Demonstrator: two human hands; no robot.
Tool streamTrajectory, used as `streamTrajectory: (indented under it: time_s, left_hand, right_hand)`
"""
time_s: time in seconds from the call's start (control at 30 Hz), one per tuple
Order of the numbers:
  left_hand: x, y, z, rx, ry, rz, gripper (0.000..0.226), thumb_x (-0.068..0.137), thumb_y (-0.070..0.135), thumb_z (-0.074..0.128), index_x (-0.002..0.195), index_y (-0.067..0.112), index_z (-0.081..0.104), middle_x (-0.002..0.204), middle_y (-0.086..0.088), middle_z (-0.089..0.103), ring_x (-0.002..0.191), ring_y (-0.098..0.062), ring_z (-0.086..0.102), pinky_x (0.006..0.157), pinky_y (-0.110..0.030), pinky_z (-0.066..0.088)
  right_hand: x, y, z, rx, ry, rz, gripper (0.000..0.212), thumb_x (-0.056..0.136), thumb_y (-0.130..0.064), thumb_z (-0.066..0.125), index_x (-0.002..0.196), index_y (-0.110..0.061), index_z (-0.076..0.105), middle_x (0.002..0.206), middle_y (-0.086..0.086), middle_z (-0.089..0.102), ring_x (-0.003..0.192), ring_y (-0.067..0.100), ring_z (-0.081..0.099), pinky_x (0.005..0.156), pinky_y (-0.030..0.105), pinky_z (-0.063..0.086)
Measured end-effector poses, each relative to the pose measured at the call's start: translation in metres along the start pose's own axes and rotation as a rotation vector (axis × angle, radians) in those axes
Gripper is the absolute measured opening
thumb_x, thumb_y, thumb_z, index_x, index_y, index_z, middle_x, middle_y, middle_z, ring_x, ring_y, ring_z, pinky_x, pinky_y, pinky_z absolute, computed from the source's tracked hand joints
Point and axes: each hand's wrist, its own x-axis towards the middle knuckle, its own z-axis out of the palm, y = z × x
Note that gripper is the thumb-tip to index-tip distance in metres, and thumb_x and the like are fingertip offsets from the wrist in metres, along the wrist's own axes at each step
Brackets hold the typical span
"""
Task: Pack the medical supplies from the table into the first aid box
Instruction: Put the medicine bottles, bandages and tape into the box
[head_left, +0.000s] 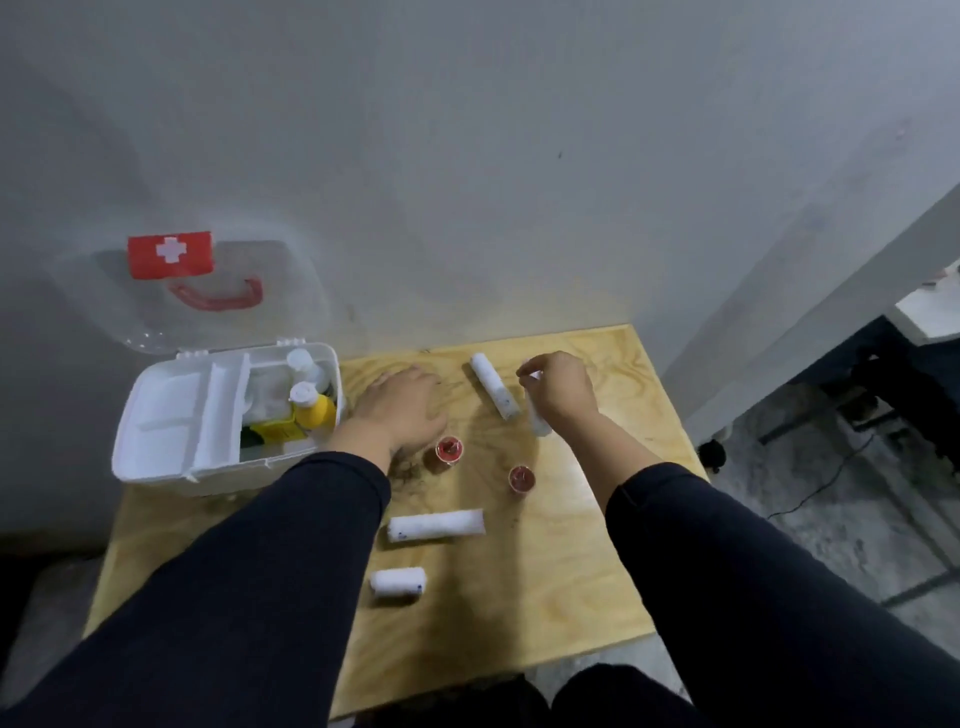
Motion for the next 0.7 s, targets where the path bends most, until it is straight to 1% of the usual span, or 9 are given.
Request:
streamTrajectory:
  time_s: [0.1,0.2,0.3,0.4,0.5,0.63,0.7]
  left_hand:
    - [0.009,0.000,0.000,-0.039,0.001,-0.057,0.060,0.095,0.036,0.047,0.150,0.020,0.030,0.159,-0.002,0.025,0.148,-0.019,0.019,0.119,-0.036,0.018]
    - [0.012,0.002,0.003,-0.065,0.004,-0.110,0.059,0.097,0.037,0.045,0.151,0.021,0.028,0.161,-0.002,0.021,0.148,-0.019,0.018,0.119,-0.036,0.017]
    - [0.013,0.004,0.009,-0.090,0.004,-0.151,0.058,0.097,0.036,0.044,0.151,0.021,0.027,0.161,-0.003,0.019,0.148,-0.020,0.017,0.119,-0.036,0.015]
    - [0.012,0.007,0.012,-0.113,0.008,-0.185,0.058,0.097,0.036,0.044,0.151,0.021,0.027,0.161,-0.003,0.019,0.149,-0.019,0.017,0.120,-0.035,0.014]
    - [0.010,0.010,0.010,-0.123,0.013,-0.202,0.059,0.098,0.037,0.044,0.151,0.021,0.026,0.162,-0.002,0.017,0.149,-0.019,0.016,0.119,-0.034,0.014]
    - [0.008,0.013,0.001,-0.132,0.061,-0.210,0.059,0.096,0.038,0.045,0.150,0.023,0.029,0.161,-0.002,0.019,0.148,-0.021,0.020,0.119,-0.037,0.019]
    - [0.003,0.014,-0.008,-0.123,0.115,-0.209,0.057,0.096,0.037,0.046,0.149,0.021,0.032,0.160,-0.003,0.024,0.148,-0.020,0.021,0.119,-0.036,0.018]
  right_hand:
    - [0.023,-0.012,0.012,-0.071,-0.084,-0.107,0.028,0.089,-0.026,0.059,0.111,-0.013,0.069,0.123,0.007,0.061,0.106,0.025,0.061,0.081,0.026,0.045]
    - [0.036,-0.018,0.027,-0.146,-0.132,-0.191,0.040,0.085,-0.034,0.064,0.119,-0.013,0.063,0.127,0.006,0.053,0.108,0.027,0.059,0.084,0.033,0.048]
    - [0.040,-0.019,0.039,-0.260,-0.154,-0.229,0.047,0.084,-0.030,0.064,0.129,-0.020,0.053,0.130,0.006,0.050,0.111,0.031,0.055,0.082,0.037,0.050]
    - [0.042,-0.018,0.043,-0.330,-0.145,-0.261,0.049,0.087,-0.021,0.058,0.135,-0.026,0.046,0.132,0.007,0.050,0.116,0.030,0.051,0.074,0.035,0.048]
    - [0.042,-0.014,0.039,-0.256,-0.150,-0.270,0.047,0.087,-0.017,0.052,0.133,-0.027,0.048,0.129,0.008,0.052,0.115,0.029,0.053,0.073,0.033,0.047]
    - [0.036,-0.020,0.021,-0.080,-0.148,-0.337,0.048,0.082,-0.018,0.058,0.129,-0.025,0.052,0.127,0.007,0.053,0.108,0.029,0.057,0.073,0.033,0.051]
    - [0.031,-0.032,0.009,0.004,-0.135,-0.387,0.045,0.082,-0.020,0.060,0.127,-0.024,0.052,0.128,0.006,0.052,0.107,0.028,0.058,0.071,0.030,0.047]
